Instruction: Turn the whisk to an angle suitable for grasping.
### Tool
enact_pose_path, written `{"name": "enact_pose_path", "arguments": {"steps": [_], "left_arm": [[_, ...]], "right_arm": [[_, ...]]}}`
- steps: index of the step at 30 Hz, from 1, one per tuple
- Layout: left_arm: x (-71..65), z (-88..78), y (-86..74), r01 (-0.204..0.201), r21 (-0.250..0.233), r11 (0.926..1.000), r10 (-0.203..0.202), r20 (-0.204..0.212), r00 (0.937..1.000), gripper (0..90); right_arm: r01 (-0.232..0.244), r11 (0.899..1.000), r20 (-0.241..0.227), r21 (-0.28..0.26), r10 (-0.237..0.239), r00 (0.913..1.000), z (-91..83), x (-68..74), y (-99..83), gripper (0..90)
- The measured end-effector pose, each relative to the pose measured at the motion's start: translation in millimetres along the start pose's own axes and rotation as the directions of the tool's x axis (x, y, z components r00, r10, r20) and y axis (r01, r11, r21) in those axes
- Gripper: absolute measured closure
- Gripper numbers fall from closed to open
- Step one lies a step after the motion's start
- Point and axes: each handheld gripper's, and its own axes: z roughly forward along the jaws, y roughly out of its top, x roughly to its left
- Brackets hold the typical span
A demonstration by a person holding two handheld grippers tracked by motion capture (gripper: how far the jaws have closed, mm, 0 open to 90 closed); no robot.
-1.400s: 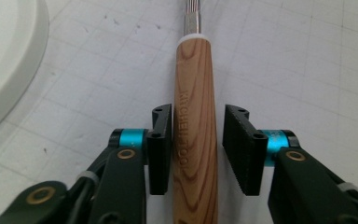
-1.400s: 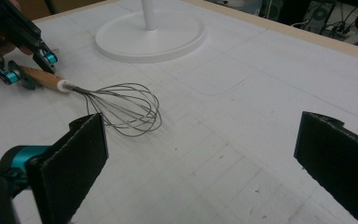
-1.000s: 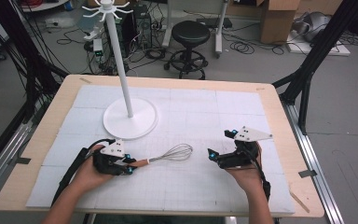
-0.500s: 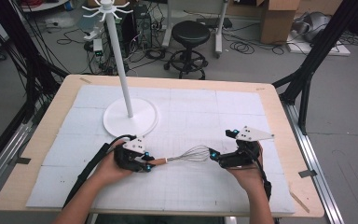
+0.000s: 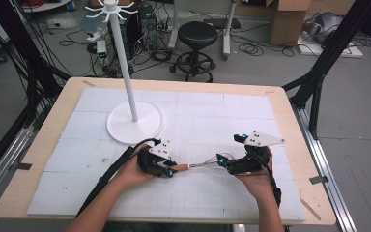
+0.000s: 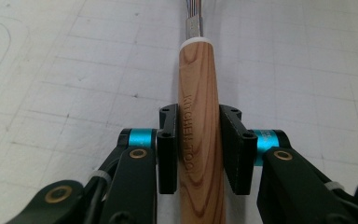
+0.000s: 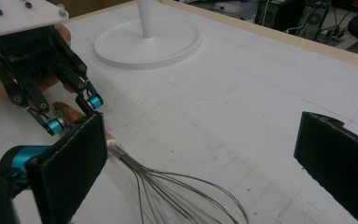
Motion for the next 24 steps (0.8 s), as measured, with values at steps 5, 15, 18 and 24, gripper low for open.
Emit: {"name": "enact_pose_path", "arguments": {"steps": [5,15,18,24], "left_arm": [[-0.7,-1.1,-0.4,0.011,0.0,0.9999,-0.011,-0.015,0.9998,59.2],[0.8,-38.5,-9.1,0.096,-0.145,0.9848,-0.097,0.005,0.9953,44.3],[0.8,-47.2,-15.9,0.112,-0.176,0.9781,-0.113,0.003,0.9936,41.2],[4.4,-76.7,-42.2,0.17,-0.252,0.9525,-0.182,-0.024,0.983,37.2]], "right_arm": [[-0.002,1.0,-0.002,0.003,0.002,1.0,0.1,0.2,-0.1,1.4],[-0.001,1.0,-0.003,0.007,0.001,1.0,-0.3,1.1,0.0,1.4],[0.002,1.0,0.001,0.007,-0.002,1.0,-0.9,1.5,0.0,1.4],[0.007,1.0,0.001,0.015,-0.007,1.0,0.4,2.5,-0.1,1.4]]}}
